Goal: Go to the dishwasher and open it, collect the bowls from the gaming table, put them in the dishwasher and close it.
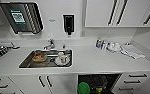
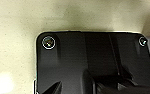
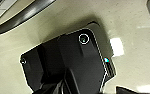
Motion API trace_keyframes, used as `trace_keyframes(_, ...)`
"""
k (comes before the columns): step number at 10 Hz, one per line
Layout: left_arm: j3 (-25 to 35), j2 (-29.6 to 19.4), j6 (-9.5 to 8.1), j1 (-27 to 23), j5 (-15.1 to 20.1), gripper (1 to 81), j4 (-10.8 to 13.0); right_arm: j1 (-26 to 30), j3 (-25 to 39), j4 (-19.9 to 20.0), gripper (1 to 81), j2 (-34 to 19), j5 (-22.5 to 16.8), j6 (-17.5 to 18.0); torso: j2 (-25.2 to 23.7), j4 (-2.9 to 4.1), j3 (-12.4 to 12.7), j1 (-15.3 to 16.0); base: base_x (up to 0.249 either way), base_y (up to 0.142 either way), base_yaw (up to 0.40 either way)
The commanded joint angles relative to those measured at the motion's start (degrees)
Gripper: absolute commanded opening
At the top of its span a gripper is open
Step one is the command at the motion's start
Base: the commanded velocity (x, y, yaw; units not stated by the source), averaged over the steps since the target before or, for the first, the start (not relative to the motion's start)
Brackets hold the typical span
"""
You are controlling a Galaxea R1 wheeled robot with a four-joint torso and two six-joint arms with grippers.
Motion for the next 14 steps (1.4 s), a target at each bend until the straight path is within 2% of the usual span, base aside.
trace_keyframes(1, 0.1, -0.6, 0.14, -2.1, 3.0, 81.1, 0.0, 3.2, -1.3, 0.2, 81.1, -2.0, -5.3, -0.8, -5.5, 0.0, 0.0, 3.6, 0.0, 0.0, 0.0)
trace_keyframes(3, 0.1, -0.3, 0.14, -2.1, 3.0, 81.1, 0.0, 1.6, -1.3, 0.2, 81.1, -1.3, -3.8, -2.1, -9.9, 0.0, 0.0, 6.3, 0.0, 0.0, 0.0)
trace_keyframes(5, 0.1, -0.1, 0.14, -2.1, 3.0, 81.1, 0.1, 0.3, -1.2, 0.6, 81.1, -0.6, -0.2, -1.9, -14.1, 0.0, 0.0, 9.0, 0.0, 0.0, 0.0)
trace_keyframes(6, 0.1, -0.1, 0.14, -2.1, 3.0, 81.1, 0.1, 0.0, -1.2, 0.9, 81.1, -0.2, 0.2, -1.9, -16.2, 0.0, 0.1, 10.3, 0.0, 0.0, 0.0)
trace_keyframes(13, 0.1, -0.1, 0.14, -2.1, 3.0, 81.1, 0.1, 0.1, -1.2, 1.1, 81.1, 1.3, 0.4, -1.7, -31.1, 0.0, 0.2, 19.5, 0.0, 0.0, 0.0)
trace_keyframes(14, 0.1, -0.1, 0.14, -2.1, 3.0, 81.1, -0.1, 0.0, -1.2, 1.2, 81.1, 1.3, 0.4, -1.7, -33.2, 0.0, -1.2, 20.9, 0.0, 0.0, 0.0)
